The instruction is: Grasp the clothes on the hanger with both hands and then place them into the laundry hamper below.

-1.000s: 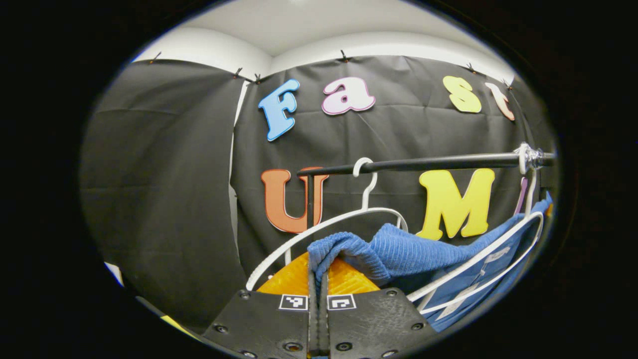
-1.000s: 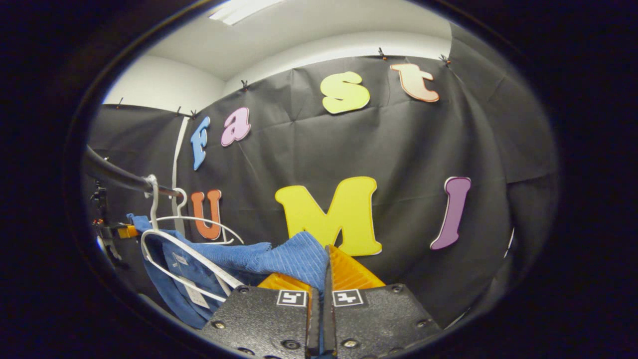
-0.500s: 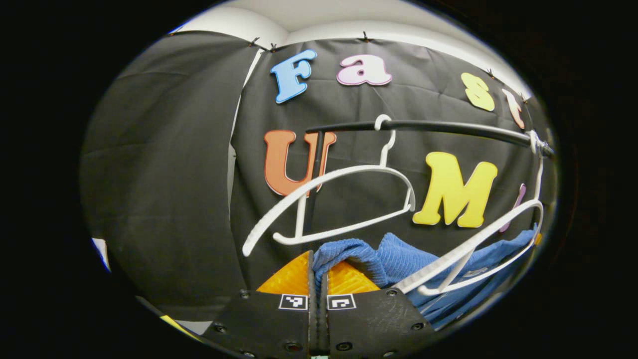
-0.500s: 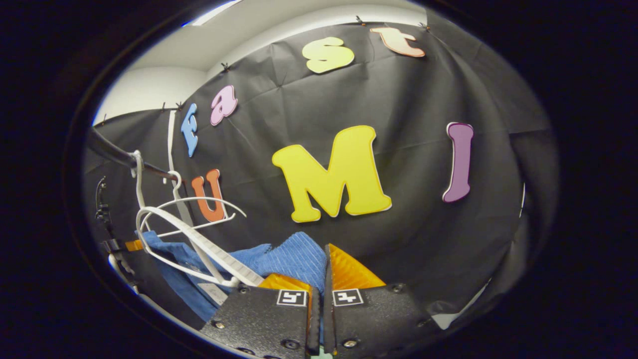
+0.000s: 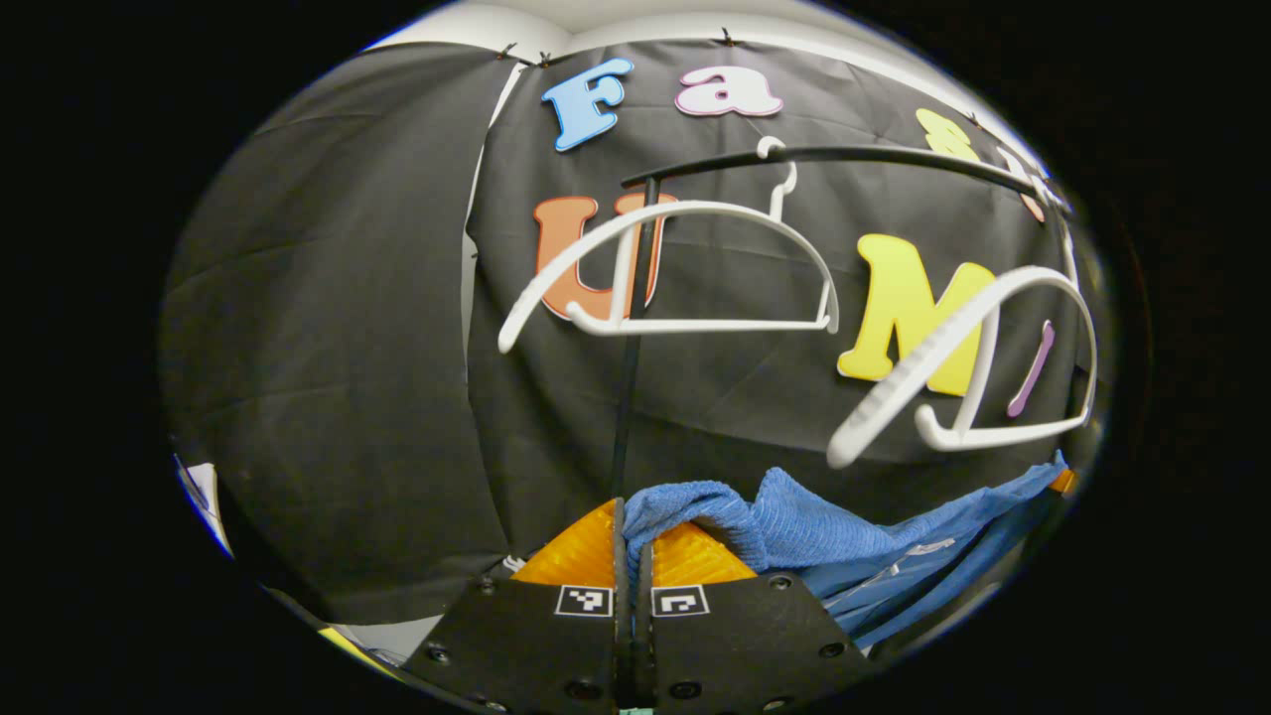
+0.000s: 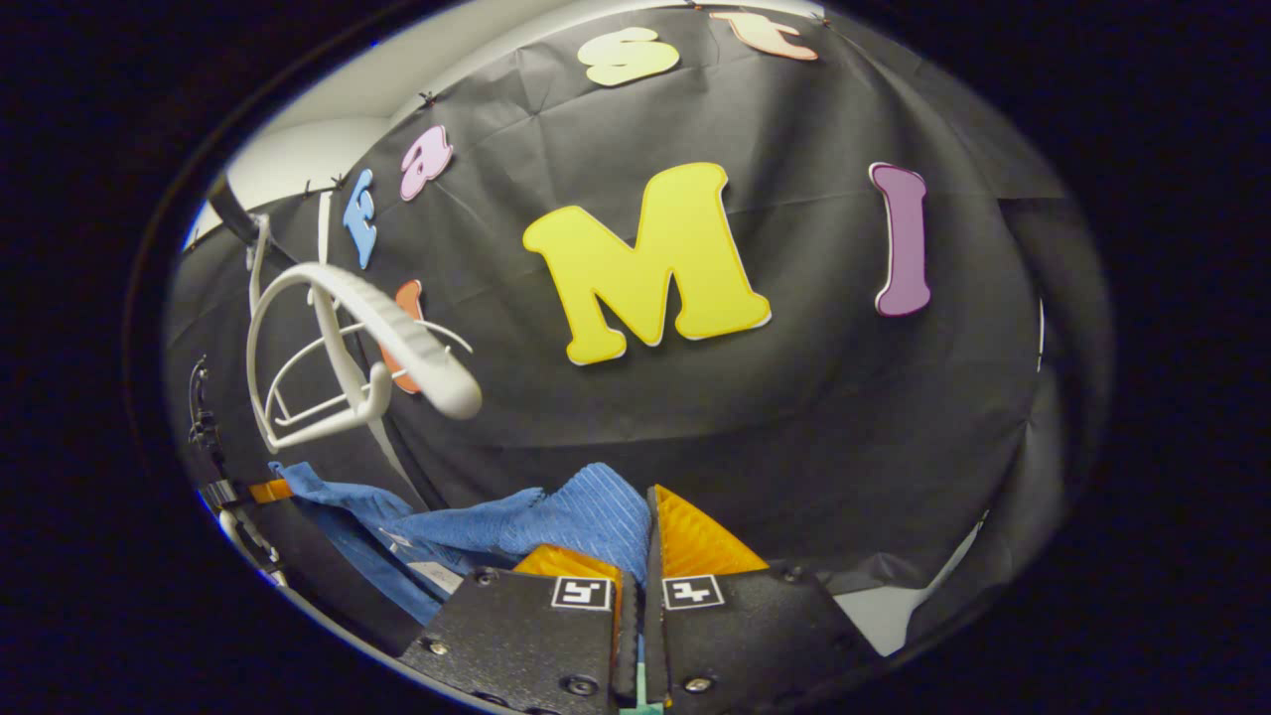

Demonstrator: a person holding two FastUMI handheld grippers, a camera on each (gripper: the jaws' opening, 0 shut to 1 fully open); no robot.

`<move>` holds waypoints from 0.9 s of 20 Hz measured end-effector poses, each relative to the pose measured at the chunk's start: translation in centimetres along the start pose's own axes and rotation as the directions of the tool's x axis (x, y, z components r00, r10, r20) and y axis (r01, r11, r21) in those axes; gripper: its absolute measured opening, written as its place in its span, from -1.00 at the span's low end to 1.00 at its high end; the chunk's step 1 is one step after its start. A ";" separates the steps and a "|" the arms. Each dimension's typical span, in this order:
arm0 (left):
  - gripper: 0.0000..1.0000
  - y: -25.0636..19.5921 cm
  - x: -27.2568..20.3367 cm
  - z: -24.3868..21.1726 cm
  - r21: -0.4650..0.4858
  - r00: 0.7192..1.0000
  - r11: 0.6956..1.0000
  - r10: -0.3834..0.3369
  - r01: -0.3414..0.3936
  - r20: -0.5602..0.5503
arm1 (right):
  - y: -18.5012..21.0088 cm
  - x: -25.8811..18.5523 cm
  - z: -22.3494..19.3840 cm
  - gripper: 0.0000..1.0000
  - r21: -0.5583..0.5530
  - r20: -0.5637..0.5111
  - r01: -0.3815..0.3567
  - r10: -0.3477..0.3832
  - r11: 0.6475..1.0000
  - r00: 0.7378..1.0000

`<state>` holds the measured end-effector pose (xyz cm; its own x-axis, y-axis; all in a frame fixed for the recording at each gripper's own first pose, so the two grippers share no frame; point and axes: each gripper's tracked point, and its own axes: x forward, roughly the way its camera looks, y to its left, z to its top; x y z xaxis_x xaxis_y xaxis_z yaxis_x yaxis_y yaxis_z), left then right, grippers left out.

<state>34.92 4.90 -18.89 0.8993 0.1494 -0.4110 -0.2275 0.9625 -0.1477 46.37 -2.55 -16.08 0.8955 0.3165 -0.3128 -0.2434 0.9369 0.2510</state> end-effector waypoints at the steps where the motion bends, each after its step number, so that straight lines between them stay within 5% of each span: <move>1: -0.99 0.2 -0.2 -0.8 0.000 1.000 1.000 0.002 -0.002 -0.009 | 0.0 -0.1 -0.9 -0.87 -0.006 -0.013 0.005 -0.005 1.000 1.000; 8: -0.99 -0.2 -2.6 -6.2 0.014 0.997 1.000 -0.006 0.008 -0.076 | 1.1 -2.2 -5.6 -0.88 -0.037 -0.073 0.016 -0.019 0.999 0.997; 18: -0.99 -8.2 -7.3 -6.4 0.097 0.978 0.975 -0.195 0.202 -0.072 | 12.6 -5.7 -8.4 -0.88 -0.152 -0.094 -0.145 0.131 0.978 0.987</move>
<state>27.87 -5.55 -20.43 0.8969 -0.0580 -0.4384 -0.0042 0.9902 -0.1396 35.07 8.69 -18.87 0.8167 0.4495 -0.3619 -0.4242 0.8928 0.1516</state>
